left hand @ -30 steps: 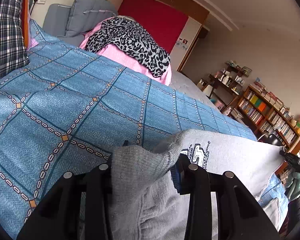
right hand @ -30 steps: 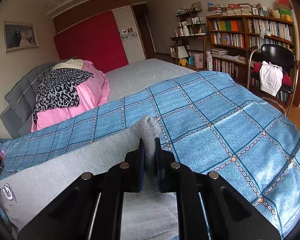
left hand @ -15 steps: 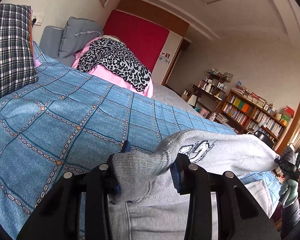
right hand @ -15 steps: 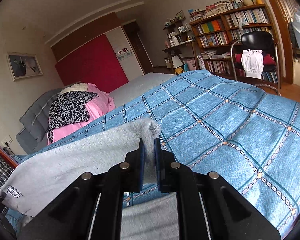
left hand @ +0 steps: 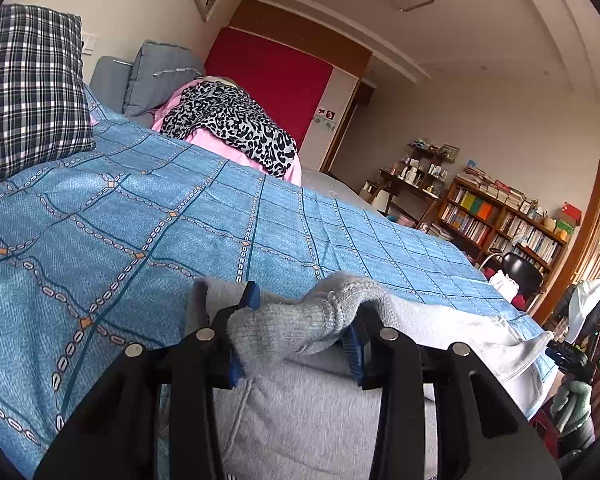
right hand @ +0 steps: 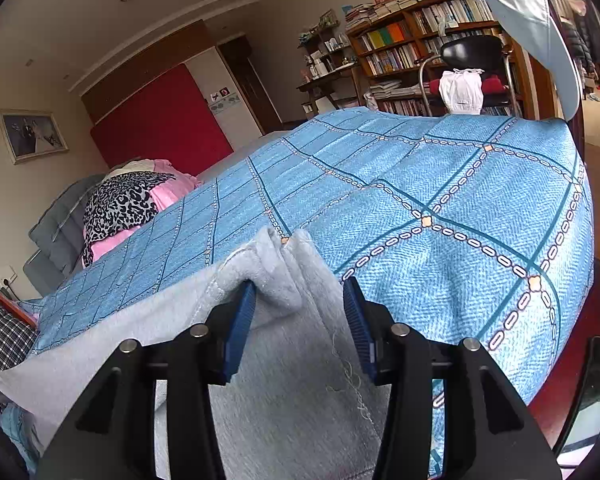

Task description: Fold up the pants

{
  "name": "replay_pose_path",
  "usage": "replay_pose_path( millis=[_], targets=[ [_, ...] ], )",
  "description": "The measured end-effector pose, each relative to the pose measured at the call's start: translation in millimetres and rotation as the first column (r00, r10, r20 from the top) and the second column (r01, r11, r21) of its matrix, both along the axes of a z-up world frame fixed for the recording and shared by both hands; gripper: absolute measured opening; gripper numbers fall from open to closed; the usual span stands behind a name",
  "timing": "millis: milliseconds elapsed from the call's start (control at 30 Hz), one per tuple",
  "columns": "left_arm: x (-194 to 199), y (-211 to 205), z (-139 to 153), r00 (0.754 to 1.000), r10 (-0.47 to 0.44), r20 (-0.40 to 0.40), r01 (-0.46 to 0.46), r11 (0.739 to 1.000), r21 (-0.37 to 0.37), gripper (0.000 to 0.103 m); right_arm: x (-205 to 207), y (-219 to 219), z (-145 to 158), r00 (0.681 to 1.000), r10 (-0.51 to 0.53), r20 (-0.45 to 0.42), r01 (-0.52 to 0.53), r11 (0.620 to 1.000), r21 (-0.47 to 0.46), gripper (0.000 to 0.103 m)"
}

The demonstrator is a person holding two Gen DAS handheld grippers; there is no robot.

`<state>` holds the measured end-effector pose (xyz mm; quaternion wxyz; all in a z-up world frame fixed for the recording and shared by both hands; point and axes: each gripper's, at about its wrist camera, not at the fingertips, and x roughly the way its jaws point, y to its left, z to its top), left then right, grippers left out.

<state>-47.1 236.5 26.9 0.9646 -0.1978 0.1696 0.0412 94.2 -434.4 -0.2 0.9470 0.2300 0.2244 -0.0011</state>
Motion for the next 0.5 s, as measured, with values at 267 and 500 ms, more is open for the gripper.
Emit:
replay_pose_path(
  millis=[267,500],
  targets=[
    [-9.8,-1.5,-11.1,0.999,0.032,-0.010,-0.032,0.999,-0.020,0.041,-19.9,-11.3,-22.1,1.000,0.016,-0.011,-0.014,0.987,0.159,0.054],
    [-10.4,-5.3,-10.7,0.999,0.038,-0.006,-0.038,0.999,-0.010,0.042,-25.4,-5.7,-32.2,0.988,0.148,0.054,-0.157,0.925,0.345,0.064]
  ],
)
